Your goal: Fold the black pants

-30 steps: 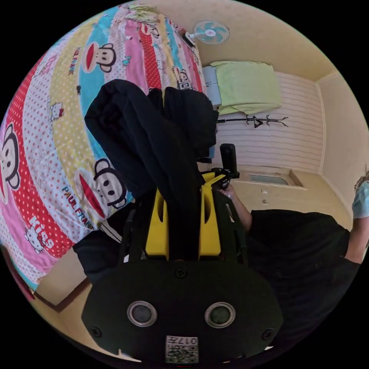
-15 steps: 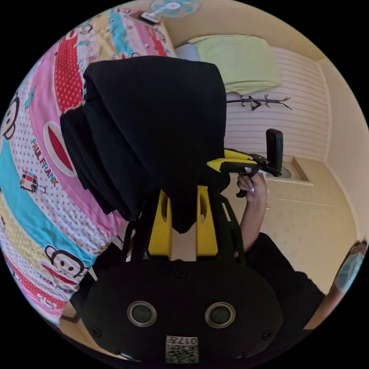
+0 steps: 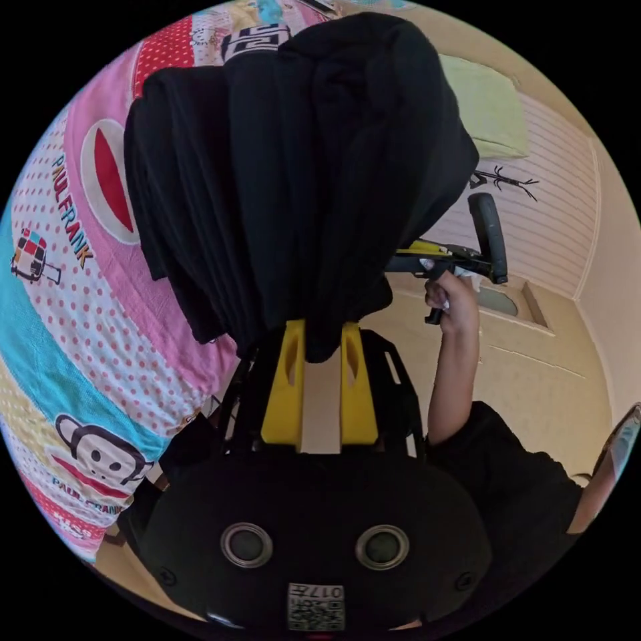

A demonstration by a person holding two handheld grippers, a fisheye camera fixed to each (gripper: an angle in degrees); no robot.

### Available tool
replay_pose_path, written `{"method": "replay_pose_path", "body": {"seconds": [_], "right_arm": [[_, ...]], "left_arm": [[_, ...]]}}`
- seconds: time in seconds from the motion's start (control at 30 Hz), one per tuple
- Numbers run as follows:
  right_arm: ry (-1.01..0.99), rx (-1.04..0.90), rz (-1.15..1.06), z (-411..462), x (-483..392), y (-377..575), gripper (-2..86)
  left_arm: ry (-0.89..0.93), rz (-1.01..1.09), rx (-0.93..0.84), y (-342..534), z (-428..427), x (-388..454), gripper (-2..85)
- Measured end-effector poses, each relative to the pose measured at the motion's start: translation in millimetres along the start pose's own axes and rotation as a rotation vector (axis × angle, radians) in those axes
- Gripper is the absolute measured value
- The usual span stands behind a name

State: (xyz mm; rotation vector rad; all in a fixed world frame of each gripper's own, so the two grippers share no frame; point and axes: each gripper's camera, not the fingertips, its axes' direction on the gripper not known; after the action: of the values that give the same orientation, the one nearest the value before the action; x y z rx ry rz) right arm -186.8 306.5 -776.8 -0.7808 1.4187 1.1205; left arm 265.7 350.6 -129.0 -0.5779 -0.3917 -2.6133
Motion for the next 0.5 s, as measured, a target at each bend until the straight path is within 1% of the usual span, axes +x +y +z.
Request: {"method": "replay_pose_path", "body": {"seconds": [0.03, 0.1, 0.17, 0.23, 0.3, 0.33, 0.37, 0.4, 0.43, 0.5], "right_arm": [[0.012, -0.008, 0.002, 3.0, -7.3, 0.2, 23.5], [0.02, -0.017, 0.005, 7.7, -15.4, 0.7, 23.5], [0.016, -0.016, 0.002, 13.3, -21.0, 2.2, 23.5], [0.01, -0.013, -0.004, 21.7, -27.4, 4.8, 23.5], [0.018, -0.011, -0.002, 28.2, -34.9, 6.8, 23.5], [0.028, -0.013, 0.007, 32.6, -41.1, 7.3, 23.4], [0.035, -0.015, 0.011, 34.8, -44.5, 7.3, 23.4], [0.049, -0.022, 0.024, 39.1, -51.4, 6.7, 23.3], [0.062, -0.031, 0.038, 43.7, -58.0, 5.5, 23.1], [0.075, -0.039, 0.063, 51.2, -66.6, 4.5, 22.8]], "left_arm": [[0.017, -0.023, 0.005, 5.2, -5.6, -3.3, 7.3], [0.049, -0.162, 0.069, 43.8, -35.4, -27.6, 3.4], [0.034, -0.252, 0.087, 82.8, -62.2, -56.0, 1.4], [-0.071, -0.374, 0.078, 127.4, -95.7, -91.5, 0.5], [-0.25, -0.618, 0.037, 202.6, -151.5, -145.2, -0.2], [-0.284, -0.69, 0.029, 225.5, -166.2, -156.2, -0.3], [-0.334, -0.841, 0.038, 275.2, -194.2, -170.7, -0.6], [-0.339, -0.966, 0.095, 328.9, -219.6, -174.6, -0.7], [-0.323, -1.011, 0.136, 354.9, -230.2, -173.6, -0.8], [-0.222, -1.153, 0.313, 447.0, -259.9, -162.1, -0.9]]}}
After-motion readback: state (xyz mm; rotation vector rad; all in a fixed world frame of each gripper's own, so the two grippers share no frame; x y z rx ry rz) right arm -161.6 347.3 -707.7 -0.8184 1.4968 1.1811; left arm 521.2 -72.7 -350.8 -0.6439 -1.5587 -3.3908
